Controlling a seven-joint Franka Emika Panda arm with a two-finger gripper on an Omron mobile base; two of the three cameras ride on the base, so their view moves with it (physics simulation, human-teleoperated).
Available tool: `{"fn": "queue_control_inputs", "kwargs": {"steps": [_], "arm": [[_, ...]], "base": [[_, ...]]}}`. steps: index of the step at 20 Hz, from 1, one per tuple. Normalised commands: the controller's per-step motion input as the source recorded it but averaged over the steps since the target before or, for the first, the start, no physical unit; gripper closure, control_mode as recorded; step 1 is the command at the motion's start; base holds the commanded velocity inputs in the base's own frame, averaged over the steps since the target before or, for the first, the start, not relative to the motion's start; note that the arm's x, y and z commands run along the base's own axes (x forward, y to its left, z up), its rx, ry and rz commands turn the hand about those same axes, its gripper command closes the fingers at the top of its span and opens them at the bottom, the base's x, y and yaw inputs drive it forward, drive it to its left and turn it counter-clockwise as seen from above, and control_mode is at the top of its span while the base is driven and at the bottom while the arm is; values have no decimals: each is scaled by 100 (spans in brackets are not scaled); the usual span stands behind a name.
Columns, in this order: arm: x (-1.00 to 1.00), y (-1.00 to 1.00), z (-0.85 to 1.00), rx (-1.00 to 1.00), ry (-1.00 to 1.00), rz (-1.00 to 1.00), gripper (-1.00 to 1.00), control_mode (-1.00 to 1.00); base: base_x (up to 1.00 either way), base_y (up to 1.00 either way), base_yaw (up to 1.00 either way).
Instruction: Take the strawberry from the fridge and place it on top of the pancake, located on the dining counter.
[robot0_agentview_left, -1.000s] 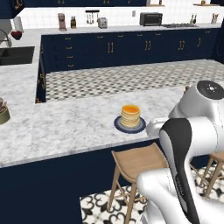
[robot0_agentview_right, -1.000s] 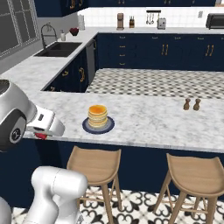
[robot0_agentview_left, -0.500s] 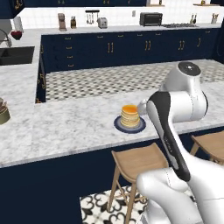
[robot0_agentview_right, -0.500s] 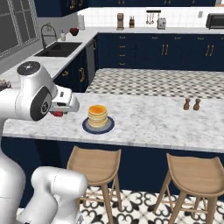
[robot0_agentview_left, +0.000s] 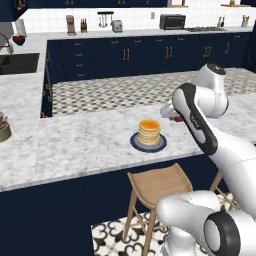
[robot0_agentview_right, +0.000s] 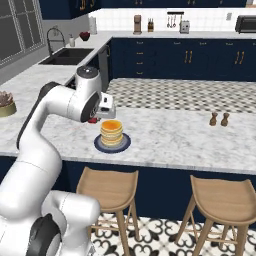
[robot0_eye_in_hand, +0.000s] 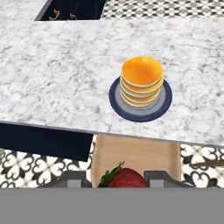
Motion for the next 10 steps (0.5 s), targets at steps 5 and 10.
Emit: {"fn": "queue_control_inputs", "kwargs": {"steps": [5,10], "arm": [[100,17,-74,-1,2,0,100,-100],[100,21,-38,-2,5,0,100,-100]], "base": [[0,0,0],[0,0,0]]}}
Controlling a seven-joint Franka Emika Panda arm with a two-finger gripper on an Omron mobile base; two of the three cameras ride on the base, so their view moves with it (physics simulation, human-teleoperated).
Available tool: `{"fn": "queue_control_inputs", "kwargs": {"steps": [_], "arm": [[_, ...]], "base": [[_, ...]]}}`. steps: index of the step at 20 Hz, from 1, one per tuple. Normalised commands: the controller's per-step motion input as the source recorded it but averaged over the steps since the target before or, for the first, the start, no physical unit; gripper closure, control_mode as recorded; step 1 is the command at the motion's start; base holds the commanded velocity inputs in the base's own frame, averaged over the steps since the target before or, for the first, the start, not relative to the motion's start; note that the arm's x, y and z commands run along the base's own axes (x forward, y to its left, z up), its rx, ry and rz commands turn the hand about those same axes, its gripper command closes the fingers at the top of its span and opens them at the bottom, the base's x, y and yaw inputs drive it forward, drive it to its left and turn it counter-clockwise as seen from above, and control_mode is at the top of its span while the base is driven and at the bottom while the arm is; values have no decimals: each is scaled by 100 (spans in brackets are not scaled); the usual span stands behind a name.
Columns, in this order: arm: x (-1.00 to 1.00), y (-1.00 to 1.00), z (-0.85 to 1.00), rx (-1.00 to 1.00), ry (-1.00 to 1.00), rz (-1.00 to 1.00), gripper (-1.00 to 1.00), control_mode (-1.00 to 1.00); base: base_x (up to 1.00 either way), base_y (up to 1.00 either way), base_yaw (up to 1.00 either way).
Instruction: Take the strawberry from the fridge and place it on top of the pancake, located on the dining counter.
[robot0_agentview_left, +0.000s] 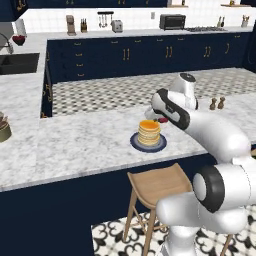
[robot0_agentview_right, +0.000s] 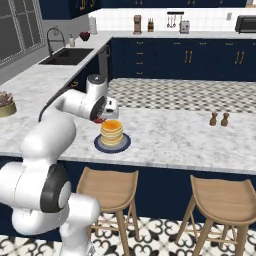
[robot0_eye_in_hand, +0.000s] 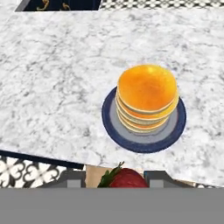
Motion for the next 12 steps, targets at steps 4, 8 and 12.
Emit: {"fn": "queue_control_inputs", "kwargs": {"steps": [4,8,12], "arm": [[100,-22,0,0,3,5,100,-100],[100,-15,-23,-5,6,4,100,-100],[90,8,-54,-18,8,0,100,-100]], "base": [[0,0,0],[0,0,0],[0,0,0]]}}
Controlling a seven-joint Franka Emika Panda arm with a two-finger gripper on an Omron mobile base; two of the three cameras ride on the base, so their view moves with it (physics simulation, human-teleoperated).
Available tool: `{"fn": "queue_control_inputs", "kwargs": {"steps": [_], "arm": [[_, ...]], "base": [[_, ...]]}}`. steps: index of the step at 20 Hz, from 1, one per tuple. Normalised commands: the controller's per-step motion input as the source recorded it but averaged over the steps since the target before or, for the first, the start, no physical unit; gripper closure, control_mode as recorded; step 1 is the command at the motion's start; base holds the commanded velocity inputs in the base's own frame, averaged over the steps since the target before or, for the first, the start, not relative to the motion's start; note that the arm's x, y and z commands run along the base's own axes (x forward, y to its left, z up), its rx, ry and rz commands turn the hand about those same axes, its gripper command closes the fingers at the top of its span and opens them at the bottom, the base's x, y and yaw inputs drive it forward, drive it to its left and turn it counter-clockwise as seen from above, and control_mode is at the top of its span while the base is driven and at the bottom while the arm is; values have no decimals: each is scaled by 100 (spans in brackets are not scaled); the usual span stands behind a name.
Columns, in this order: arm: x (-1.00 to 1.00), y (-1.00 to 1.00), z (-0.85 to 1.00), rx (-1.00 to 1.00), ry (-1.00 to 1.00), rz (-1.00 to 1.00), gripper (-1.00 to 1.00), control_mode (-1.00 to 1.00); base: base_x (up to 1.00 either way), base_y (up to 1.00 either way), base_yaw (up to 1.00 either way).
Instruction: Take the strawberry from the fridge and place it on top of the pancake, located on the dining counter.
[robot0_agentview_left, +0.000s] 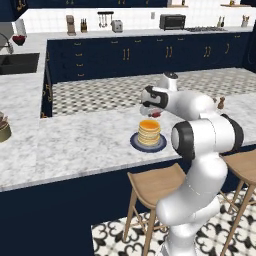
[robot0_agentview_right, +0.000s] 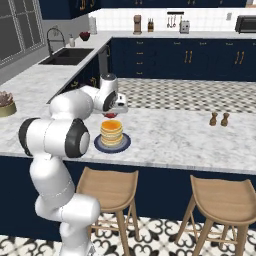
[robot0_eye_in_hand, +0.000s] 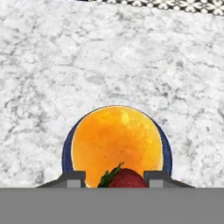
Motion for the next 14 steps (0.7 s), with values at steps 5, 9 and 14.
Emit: {"fn": "queue_control_inputs", "kwargs": {"steps": [5,9,14], "arm": [[21,3,-22,-5,-3,0,100,-100],[-1,0,-21,16,-2,0,100,-100],[0,3,-31,7,0,0,100,-100]], "base": [[0,0,0],[0,0,0],[0,0,0]]}}
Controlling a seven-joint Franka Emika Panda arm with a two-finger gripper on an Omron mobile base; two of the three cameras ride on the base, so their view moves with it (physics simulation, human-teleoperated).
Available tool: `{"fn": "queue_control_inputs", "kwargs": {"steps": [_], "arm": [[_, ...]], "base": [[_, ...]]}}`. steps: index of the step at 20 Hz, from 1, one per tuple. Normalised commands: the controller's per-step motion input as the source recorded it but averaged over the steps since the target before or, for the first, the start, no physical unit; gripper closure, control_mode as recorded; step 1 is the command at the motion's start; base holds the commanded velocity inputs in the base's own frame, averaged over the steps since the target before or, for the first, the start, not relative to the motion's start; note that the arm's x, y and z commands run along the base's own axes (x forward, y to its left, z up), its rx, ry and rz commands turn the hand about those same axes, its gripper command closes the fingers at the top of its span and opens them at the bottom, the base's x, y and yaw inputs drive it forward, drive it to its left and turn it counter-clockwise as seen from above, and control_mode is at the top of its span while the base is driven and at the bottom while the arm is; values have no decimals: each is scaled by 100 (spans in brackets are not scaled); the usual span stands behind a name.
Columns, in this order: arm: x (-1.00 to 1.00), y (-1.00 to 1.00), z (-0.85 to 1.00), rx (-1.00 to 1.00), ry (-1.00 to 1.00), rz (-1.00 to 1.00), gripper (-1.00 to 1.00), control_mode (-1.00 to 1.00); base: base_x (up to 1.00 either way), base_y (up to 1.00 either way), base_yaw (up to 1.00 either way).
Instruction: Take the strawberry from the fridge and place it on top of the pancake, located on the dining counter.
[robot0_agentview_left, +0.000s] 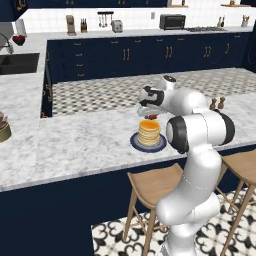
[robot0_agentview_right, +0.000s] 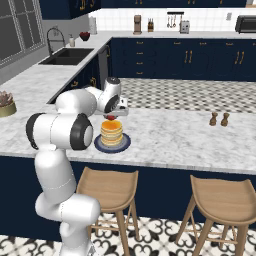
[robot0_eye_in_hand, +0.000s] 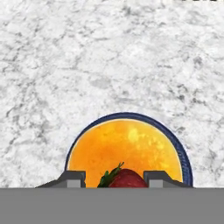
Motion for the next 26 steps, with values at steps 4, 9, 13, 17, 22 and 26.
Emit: {"fn": "queue_control_inputs", "kwargs": {"steps": [4,9,13,17,22,26], "arm": [[0,4,-29,0,0,0,100,-100],[0,1,-14,0,-4,0,100,-100],[0,15,-25,0,-10,0,100,-100],[4,0,-10,0,-10,0,100,-100],[0,0,-3,0,-5,0,100,-100],[0,0,-1,0,-6,0,100,-100]], "base": [[0,0,0],[0,0,0],[0,0,0],[0,0,0],[0,0,0],[0,0,0]]}}
